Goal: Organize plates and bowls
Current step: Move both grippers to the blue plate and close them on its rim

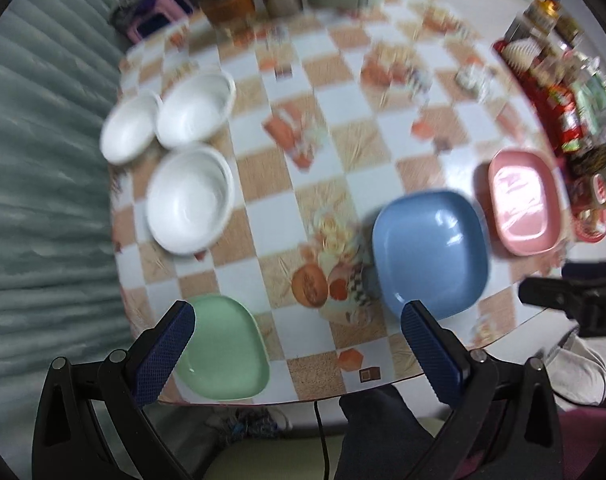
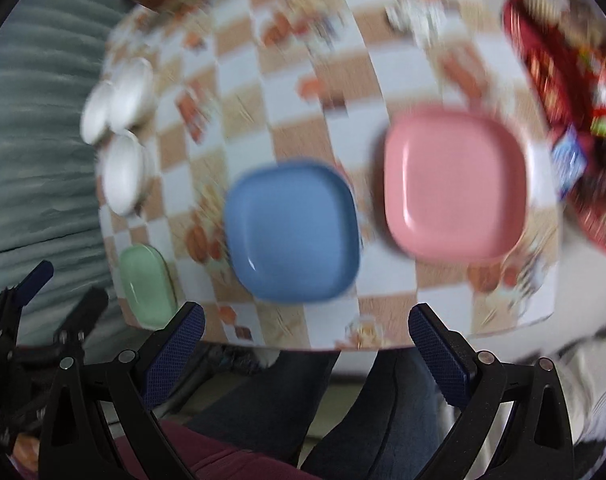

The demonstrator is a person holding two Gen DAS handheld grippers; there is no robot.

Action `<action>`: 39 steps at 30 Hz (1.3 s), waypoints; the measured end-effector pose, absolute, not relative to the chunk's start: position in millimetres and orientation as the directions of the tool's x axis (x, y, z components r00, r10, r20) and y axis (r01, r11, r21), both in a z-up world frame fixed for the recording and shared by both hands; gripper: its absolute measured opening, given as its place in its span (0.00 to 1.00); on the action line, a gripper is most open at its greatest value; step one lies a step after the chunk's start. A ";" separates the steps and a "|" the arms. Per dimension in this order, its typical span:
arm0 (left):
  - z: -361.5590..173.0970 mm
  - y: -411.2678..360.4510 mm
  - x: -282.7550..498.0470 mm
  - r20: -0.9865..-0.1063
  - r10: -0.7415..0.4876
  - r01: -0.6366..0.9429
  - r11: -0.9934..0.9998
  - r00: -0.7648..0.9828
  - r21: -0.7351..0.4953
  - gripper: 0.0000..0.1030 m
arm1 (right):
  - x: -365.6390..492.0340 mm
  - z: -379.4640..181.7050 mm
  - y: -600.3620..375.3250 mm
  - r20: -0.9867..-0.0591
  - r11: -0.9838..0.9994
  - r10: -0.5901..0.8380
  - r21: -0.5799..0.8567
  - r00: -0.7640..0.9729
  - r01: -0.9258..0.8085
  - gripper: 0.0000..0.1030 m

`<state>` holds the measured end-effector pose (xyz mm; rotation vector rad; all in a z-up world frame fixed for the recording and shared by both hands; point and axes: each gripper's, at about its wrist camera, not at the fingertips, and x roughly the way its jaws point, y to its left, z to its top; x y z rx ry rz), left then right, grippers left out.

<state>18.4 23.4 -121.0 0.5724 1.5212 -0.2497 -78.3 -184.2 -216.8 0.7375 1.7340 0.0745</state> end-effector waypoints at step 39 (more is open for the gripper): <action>-284.0 -6.8 46.3 -1.000 -0.026 0.268 0.963 0.009 -0.023 1.00 | -56.0 -316.7 -166.5 -0.968 0.943 0.186 0.127 -0.170 0.306 1.00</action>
